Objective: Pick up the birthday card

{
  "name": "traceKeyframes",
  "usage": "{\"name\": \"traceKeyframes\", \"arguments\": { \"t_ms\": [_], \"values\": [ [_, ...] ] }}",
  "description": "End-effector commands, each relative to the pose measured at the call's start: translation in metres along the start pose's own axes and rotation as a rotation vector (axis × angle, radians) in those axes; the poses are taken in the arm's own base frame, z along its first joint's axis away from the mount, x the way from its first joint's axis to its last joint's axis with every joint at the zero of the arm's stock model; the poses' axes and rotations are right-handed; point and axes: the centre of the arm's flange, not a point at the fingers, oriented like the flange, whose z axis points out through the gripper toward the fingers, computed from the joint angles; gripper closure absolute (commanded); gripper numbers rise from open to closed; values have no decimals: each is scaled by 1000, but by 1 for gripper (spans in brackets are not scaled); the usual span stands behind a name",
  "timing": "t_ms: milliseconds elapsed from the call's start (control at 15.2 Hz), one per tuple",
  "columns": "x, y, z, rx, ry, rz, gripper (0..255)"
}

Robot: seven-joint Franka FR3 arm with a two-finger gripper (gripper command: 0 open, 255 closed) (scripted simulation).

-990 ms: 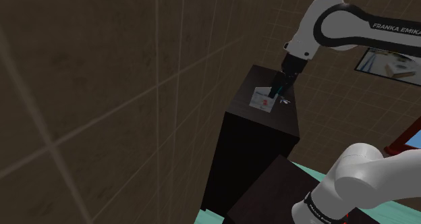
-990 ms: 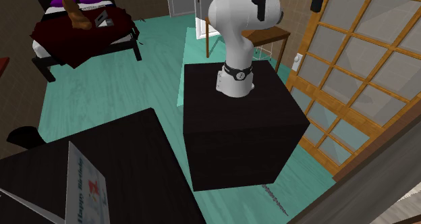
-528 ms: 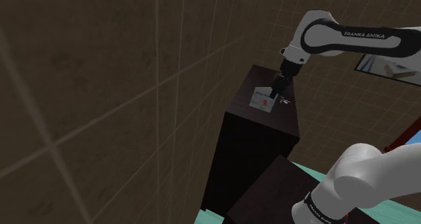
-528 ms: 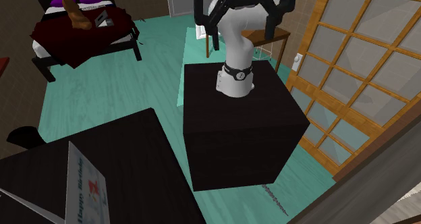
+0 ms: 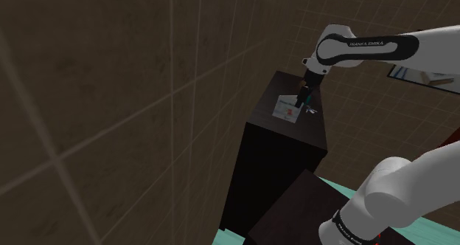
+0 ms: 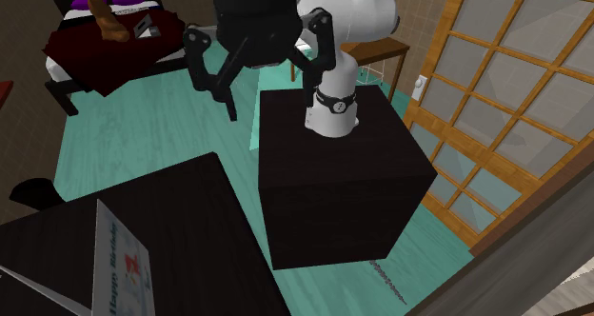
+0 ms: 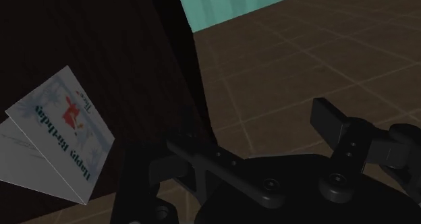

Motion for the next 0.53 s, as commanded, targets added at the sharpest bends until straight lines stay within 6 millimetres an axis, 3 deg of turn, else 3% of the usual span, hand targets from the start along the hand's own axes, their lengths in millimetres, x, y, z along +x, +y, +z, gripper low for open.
{"name": "traceKeyframes", "arguments": {
  "t_ms": [0,462],
  "values": [
    [7,22,9,-13,-2,-30,0],
    [37,99,36,-51,-9,-127,0]
  ]
}}
